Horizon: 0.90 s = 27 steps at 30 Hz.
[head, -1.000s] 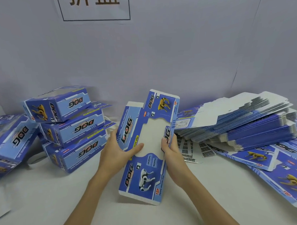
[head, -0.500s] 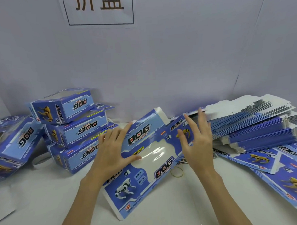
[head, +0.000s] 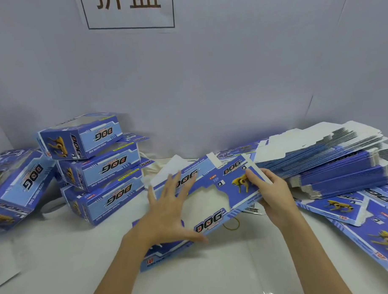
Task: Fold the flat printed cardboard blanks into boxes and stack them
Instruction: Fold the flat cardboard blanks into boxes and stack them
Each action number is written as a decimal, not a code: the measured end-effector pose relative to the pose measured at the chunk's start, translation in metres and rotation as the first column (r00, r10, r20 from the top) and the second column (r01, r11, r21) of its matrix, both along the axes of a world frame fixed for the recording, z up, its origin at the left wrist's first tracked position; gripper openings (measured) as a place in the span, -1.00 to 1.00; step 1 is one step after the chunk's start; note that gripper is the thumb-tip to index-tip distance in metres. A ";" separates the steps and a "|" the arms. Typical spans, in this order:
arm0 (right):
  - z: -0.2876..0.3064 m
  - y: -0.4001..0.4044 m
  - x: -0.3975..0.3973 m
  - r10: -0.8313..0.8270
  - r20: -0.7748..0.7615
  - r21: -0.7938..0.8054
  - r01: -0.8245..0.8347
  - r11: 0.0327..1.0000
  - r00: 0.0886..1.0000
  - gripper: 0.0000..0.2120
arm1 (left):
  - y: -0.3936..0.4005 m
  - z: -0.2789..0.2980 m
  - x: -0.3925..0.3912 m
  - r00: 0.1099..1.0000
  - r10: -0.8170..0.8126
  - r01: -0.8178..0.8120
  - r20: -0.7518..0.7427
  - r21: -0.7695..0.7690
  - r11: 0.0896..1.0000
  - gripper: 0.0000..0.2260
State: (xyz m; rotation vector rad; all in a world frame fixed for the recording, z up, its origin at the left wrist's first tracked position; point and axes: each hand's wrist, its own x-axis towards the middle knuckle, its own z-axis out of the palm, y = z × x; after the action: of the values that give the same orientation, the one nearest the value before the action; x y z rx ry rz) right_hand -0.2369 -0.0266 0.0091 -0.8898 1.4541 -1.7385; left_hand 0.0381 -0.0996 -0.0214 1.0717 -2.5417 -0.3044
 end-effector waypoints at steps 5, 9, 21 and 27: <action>0.002 0.006 -0.013 0.252 0.431 -0.064 -0.250 0.966 0.866 -0.28 | 0.007 -0.004 -0.007 0.999 -0.036 0.044 -0.037 0.242 0.969 0.21; -0.008 0.007 -0.023 0.272 0.405 0.019 -0.306 0.952 0.873 -0.59 | 0.009 -0.003 -0.008 0.995 -0.064 0.085 -0.075 0.318 0.944 0.19; -0.013 0.013 -0.035 0.526 0.483 0.124 -0.650 0.750 0.700 -0.25 | 0.011 -0.010 -0.007 0.991 -0.135 0.130 0.004 0.256 0.958 0.14; -0.022 0.007 -0.023 0.504 0.318 0.217 -0.579 0.786 0.803 -0.66 | 0.007 -0.010 -0.007 0.996 -0.090 0.089 0.010 0.060 0.994 0.24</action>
State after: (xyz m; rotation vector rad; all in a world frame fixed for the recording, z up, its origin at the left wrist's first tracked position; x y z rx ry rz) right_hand -0.2598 -0.0194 -0.0132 -0.7947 1.1104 -1.1034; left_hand 0.0316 -0.0921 -0.0311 0.9852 -2.6121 -0.4004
